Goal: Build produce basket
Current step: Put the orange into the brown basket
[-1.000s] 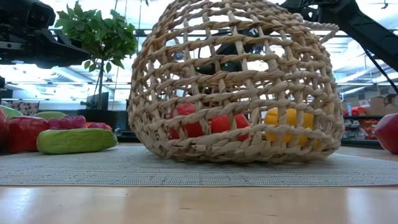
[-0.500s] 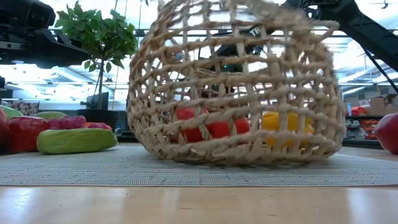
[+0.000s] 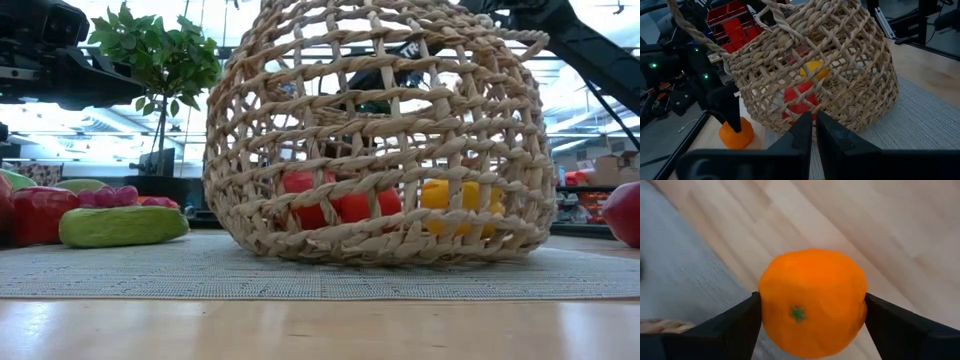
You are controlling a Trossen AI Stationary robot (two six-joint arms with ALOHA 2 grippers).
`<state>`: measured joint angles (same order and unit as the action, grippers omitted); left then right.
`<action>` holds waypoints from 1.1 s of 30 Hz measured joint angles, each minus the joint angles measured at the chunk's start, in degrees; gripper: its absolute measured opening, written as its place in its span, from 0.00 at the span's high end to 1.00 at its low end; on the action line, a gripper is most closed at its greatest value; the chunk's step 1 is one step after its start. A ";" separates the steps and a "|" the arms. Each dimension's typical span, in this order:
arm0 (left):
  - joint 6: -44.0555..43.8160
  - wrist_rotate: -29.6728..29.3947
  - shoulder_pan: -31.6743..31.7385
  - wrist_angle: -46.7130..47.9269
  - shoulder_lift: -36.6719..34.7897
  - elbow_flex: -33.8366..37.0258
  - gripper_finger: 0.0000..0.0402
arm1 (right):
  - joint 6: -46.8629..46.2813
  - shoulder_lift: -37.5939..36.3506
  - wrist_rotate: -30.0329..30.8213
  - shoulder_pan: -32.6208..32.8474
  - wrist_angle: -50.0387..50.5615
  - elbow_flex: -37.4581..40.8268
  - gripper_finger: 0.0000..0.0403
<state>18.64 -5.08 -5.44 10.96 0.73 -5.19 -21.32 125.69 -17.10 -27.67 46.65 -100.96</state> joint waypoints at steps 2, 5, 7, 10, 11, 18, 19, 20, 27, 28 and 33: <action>0.00 0.00 0.01 0.00 0.00 0.00 0.93 | 0.58 0.01 -1.50 -0.24 0.91 -1.60 0.19; 0.01 0.00 -0.01 0.00 0.00 0.00 0.93 | 1.33 -0.04 -2.53 -0.41 1.81 -3.45 0.19; 0.01 0.02 0.00 0.00 0.00 0.00 0.92 | 1.93 -0.04 -3.41 -0.42 2.74 -4.65 0.19; 0.01 0.02 0.01 0.00 0.00 0.00 0.92 | 2.51 -0.04 -5.32 -0.47 3.35 -6.42 0.19; 0.01 0.00 0.01 0.00 0.00 0.00 0.91 | 2.87 -0.04 -5.88 -0.49 3.92 -7.01 0.19; 0.01 0.00 0.01 0.00 0.00 0.00 0.92 | 5.76 -0.05 -8.11 -0.53 8.87 -15.18 0.19; 0.01 0.00 0.01 0.00 0.00 0.00 0.92 | 6.27 -0.07 -8.13 -0.53 9.95 -16.81 0.19; 0.01 0.00 0.01 0.00 0.00 0.00 0.92 | 6.65 -0.07 -8.11 -0.55 11.22 -18.42 0.19; -0.01 0.00 0.01 0.00 0.00 0.00 0.93 | 8.86 -0.13 -5.47 -0.56 19.70 -30.88 0.19; 0.01 0.00 0.01 0.00 0.00 0.00 0.93 | 9.08 -0.13 -5.10 -0.56 20.85 -32.49 0.19; 0.00 0.00 0.01 0.00 0.00 0.00 0.91 | 9.30 -3.34 -5.01 -0.56 23.30 -32.95 0.19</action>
<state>18.65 -5.08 -5.43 10.96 0.73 -5.19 -12.02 122.35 -22.11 -28.23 69.95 -133.91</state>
